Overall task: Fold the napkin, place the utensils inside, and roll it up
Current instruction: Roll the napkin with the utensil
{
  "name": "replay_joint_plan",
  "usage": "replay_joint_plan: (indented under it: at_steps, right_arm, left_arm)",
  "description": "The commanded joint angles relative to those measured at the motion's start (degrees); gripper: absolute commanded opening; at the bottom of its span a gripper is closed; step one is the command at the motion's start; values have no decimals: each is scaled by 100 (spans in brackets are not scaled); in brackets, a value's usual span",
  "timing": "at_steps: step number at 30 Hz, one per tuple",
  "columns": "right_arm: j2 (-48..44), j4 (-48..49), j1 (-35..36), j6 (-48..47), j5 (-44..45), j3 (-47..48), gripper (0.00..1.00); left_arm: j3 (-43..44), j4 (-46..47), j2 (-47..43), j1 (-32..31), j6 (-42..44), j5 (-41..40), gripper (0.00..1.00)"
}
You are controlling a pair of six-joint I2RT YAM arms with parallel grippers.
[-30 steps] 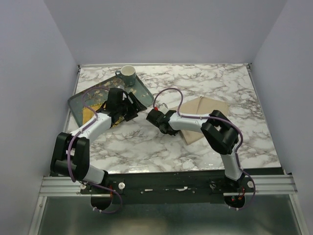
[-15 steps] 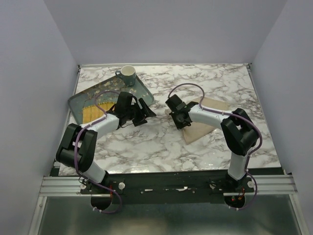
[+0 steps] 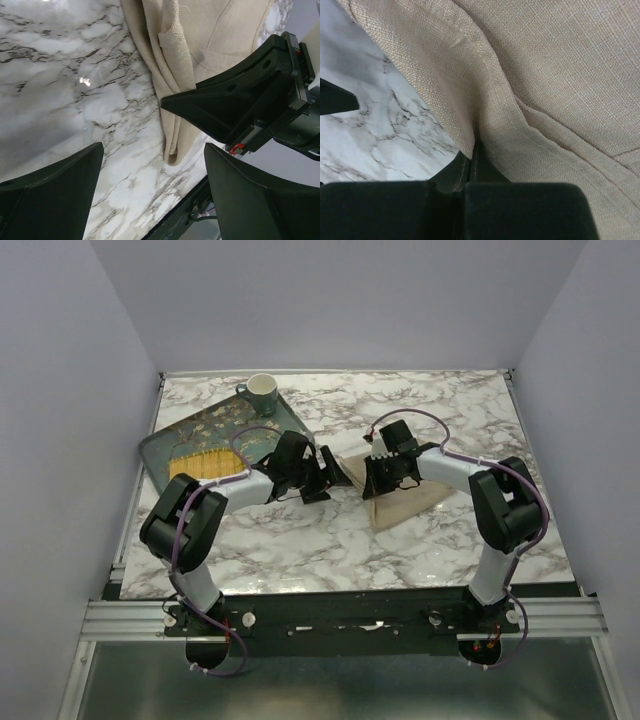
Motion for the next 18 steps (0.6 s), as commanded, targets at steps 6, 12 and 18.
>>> replay_joint_plan:
  at_steps: [6, 12, 18]
  right_arm:
    - [242, 460, -274, -64, -922, -472, 1]
    - [250, 495, -380, -116, -949, -525, 1]
    - [189, 496, -477, -99, -1001, -543, 1]
  left_arm:
    - [575, 425, 751, -112, -732, -69, 89]
    - [953, 461, 1287, -121, -970, -200, 86]
    - [1182, 355, 1647, -156, -1225, -270, 84]
